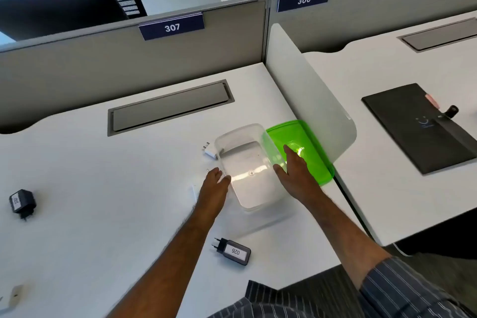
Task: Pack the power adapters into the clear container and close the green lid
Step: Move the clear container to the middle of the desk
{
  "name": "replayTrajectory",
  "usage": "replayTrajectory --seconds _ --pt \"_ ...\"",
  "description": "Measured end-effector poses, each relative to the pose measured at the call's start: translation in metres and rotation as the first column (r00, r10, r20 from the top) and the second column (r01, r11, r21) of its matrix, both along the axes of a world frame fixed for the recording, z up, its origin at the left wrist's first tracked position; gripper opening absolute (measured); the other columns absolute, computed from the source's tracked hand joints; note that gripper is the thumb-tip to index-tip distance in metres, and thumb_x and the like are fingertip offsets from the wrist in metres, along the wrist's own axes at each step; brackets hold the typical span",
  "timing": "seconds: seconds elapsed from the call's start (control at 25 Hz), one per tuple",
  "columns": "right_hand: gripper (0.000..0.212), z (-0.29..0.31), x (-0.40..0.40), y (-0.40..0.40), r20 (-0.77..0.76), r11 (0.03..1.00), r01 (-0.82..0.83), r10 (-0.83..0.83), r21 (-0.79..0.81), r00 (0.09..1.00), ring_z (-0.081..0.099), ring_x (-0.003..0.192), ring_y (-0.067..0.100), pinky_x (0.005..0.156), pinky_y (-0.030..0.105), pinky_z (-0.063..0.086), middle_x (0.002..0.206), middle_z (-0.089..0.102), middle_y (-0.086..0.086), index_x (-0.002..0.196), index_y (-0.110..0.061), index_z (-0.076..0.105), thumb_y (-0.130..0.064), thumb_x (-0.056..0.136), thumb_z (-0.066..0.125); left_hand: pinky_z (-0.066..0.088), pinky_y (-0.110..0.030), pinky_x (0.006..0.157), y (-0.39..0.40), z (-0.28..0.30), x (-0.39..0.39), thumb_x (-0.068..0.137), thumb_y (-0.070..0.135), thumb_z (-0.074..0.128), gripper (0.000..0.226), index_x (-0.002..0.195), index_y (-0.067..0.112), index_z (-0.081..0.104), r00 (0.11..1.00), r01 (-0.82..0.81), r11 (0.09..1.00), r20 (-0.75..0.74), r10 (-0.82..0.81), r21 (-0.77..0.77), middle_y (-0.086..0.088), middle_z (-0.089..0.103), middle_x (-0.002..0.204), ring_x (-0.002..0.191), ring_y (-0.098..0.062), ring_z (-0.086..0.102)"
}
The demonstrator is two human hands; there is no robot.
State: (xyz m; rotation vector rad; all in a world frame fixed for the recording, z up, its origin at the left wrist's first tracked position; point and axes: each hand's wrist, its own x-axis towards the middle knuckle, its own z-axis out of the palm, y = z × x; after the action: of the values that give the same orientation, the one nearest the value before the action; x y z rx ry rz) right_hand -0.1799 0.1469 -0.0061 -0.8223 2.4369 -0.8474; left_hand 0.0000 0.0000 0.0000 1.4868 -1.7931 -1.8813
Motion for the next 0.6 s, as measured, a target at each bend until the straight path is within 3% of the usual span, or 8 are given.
replayTrajectory --seconds 0.08,0.16,0.28,0.44,0.6 --pt "0.069 0.004 0.001 0.002 0.086 1.0 0.003 -0.005 0.022 0.996 0.025 0.152 0.027 0.12 0.036 0.022 0.165 0.031 0.009 0.161 -0.013 0.021 -0.031 0.103 0.054 0.05 -0.048 0.111 0.003 0.003 -0.004 0.102 0.017 0.053 0.034 0.136 0.02 0.057 0.998 0.033 0.999 -0.046 -0.033 0.006 0.001 0.065 0.136 0.129 -0.025 0.06" --pt "0.067 0.005 0.005 0.005 0.085 0.999 -0.028 0.026 0.032 0.996 0.028 0.151 0.025 0.12 0.033 0.022 0.164 0.032 0.01 0.16 -0.012 0.023 -0.031 0.103 0.054 0.052 -0.049 0.109 0.006 0.005 -0.003 0.1 0.015 0.052 0.033 0.132 0.02 0.062 0.997 0.061 0.998 -0.038 -0.061 -0.022 0.001 0.069 0.127 0.121 -0.023 0.064" --pt "0.066 0.006 0.011 0.006 0.03 0.997 -0.056 0.055 0.043 0.998 0.03 0.15 0.025 0.119 0.032 0.023 0.163 0.033 0.01 0.16 -0.012 0.025 -0.032 0.103 0.053 0.053 -0.053 0.107 0.006 0.007 -0.003 0.098 0.016 0.052 0.036 0.132 0.018 0.063 0.998 0.056 0.998 -0.012 -0.057 -0.037 -0.001 0.071 0.124 0.115 -0.023 0.067" --pt "0.065 0.009 0.013 0.008 0.08 0.999 -0.037 0.037 0.0 0.996 0.03 0.151 0.02 0.12 0.03 0.022 0.165 0.032 0.006 0.159 -0.014 0.027 -0.033 0.103 0.054 0.053 -0.052 0.106 0.004 0.013 0.0 0.1 0.015 0.052 0.034 0.131 0.017 0.064 0.998 0.06 0.996 0.002 -0.06 -0.071 -0.003 0.071 0.125 0.116 -0.023 0.067" --pt "0.065 0.016 0.017 0.012 0.09 0.994 -0.008 0.018 -0.108 0.996 0.035 0.149 0.017 0.123 0.039 0.028 0.162 0.038 0.004 0.158 -0.014 0.031 -0.031 0.101 0.058 0.054 -0.051 0.106 0.005 0.019 0.007 0.101 0.019 0.054 0.036 0.136 0.018 0.061 0.998 0.068 0.989 -0.003 -0.069 -0.131 -0.004 0.068 0.131 0.118 -0.023 0.066"
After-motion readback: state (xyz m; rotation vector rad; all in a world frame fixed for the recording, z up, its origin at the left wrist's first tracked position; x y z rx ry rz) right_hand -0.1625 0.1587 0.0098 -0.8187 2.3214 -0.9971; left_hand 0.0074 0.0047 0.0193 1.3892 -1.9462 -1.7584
